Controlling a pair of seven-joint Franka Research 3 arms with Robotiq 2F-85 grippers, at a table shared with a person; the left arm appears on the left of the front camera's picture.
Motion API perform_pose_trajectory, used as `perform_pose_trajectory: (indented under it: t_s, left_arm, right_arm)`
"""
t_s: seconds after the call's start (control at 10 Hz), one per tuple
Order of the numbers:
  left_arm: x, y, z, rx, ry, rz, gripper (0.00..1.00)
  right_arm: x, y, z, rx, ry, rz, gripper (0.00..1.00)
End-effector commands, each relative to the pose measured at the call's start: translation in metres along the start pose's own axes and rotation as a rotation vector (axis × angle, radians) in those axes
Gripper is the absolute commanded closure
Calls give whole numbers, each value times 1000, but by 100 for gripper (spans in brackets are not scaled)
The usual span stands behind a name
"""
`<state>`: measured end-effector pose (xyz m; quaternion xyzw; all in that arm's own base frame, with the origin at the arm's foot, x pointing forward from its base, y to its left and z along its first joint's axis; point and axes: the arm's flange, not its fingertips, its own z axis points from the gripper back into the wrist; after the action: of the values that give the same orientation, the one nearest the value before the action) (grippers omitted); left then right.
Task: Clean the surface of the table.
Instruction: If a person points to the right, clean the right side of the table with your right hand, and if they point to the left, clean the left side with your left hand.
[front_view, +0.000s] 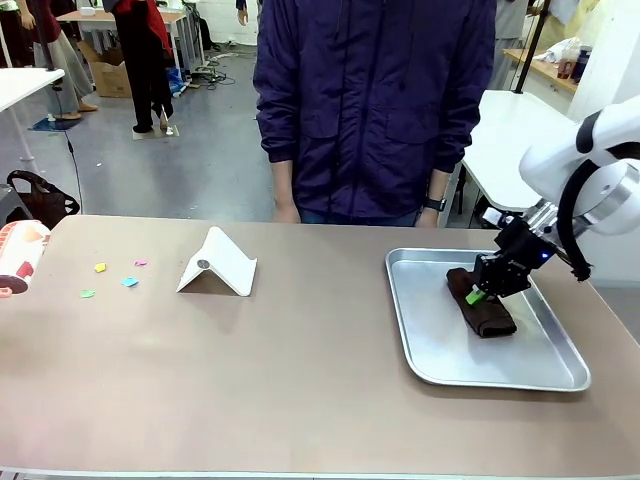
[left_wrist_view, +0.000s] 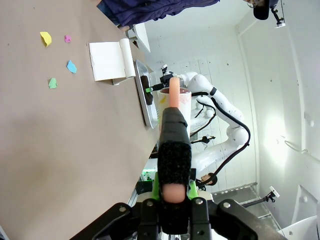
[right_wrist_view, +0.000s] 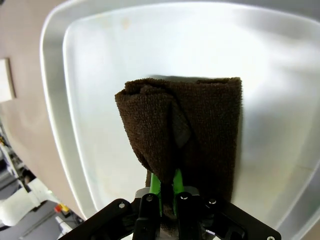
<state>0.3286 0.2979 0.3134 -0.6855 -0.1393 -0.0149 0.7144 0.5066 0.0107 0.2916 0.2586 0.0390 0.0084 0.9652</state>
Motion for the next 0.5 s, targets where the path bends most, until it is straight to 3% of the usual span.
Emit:
perform_pose_trajectory:
  t_s: [0.0, 0.4]
  left_arm:
    - [-3, -4, -1, -14, 0, -11, 100]
    - [-3, -4, -1, -14, 0, -11, 100]
  right_arm:
    - [-9, -30, 4, 77, -27, -11, 89]
    - [-16, -45, 20, 539, -69, 84, 89]
